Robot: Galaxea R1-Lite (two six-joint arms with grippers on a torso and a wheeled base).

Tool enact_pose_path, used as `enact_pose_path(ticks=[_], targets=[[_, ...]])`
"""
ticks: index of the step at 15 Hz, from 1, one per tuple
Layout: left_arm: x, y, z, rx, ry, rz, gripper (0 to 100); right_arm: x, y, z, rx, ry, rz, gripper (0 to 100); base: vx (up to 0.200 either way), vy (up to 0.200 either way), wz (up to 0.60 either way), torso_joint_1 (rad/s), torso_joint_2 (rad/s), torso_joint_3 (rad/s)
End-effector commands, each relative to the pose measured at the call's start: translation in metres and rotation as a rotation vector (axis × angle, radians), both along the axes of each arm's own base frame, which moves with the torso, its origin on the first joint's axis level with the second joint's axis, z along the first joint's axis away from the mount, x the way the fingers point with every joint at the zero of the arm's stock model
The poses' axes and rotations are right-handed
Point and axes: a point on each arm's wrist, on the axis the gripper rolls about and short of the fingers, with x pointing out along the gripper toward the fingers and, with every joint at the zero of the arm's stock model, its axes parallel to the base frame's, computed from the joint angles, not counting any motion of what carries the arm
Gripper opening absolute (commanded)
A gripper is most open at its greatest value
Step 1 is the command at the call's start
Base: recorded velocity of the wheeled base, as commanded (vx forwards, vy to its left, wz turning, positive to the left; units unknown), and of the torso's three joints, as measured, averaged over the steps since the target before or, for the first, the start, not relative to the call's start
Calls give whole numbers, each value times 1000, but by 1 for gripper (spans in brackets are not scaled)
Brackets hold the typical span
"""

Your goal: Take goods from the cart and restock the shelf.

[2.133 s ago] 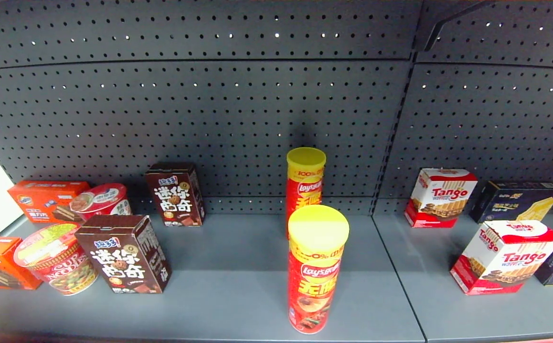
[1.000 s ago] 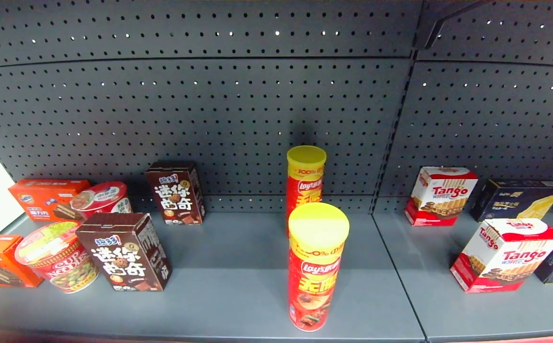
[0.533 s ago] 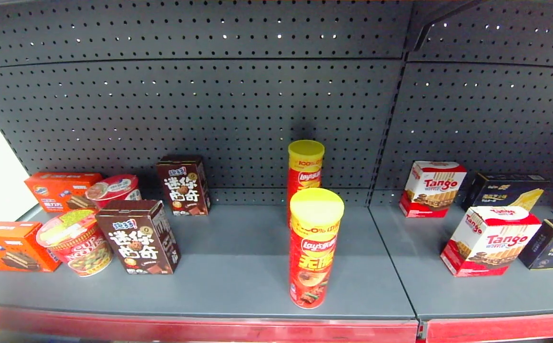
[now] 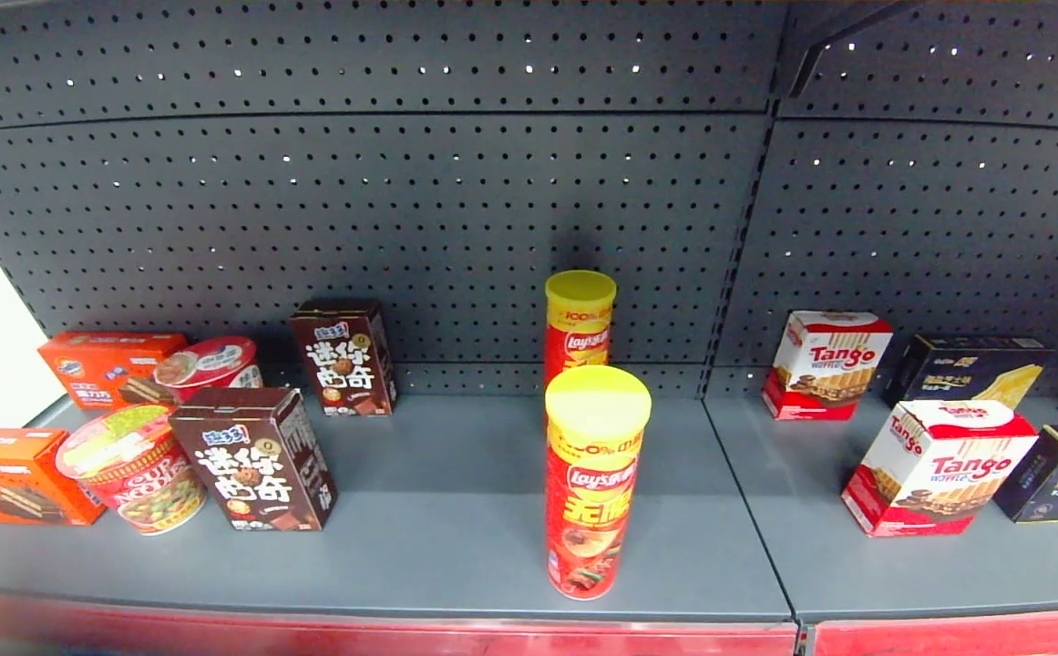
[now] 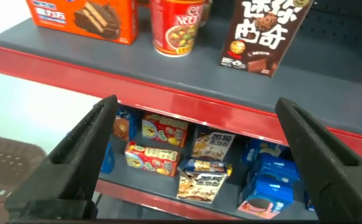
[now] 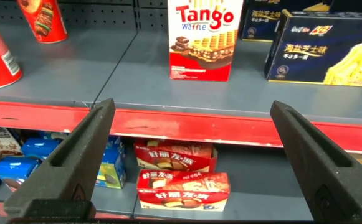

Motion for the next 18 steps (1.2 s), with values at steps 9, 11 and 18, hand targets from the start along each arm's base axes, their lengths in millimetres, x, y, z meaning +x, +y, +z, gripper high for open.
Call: enact_pose_path(ticks=[9, 11, 18], targets=[[0, 0, 0, 4, 5, 2, 100, 0, 0, 0, 4, 1, 5, 100, 0, 0, 0, 0, 0, 0], [0, 0, 0, 7, 6, -3, 100, 0, 0, 0, -1, 3, 5, 100, 0, 0, 0, 0, 0, 0], [0, 0, 0, 6, 5, -2, 100, 0, 0, 0, -1, 3, 7, 100, 0, 0, 0, 0, 0, 0]])
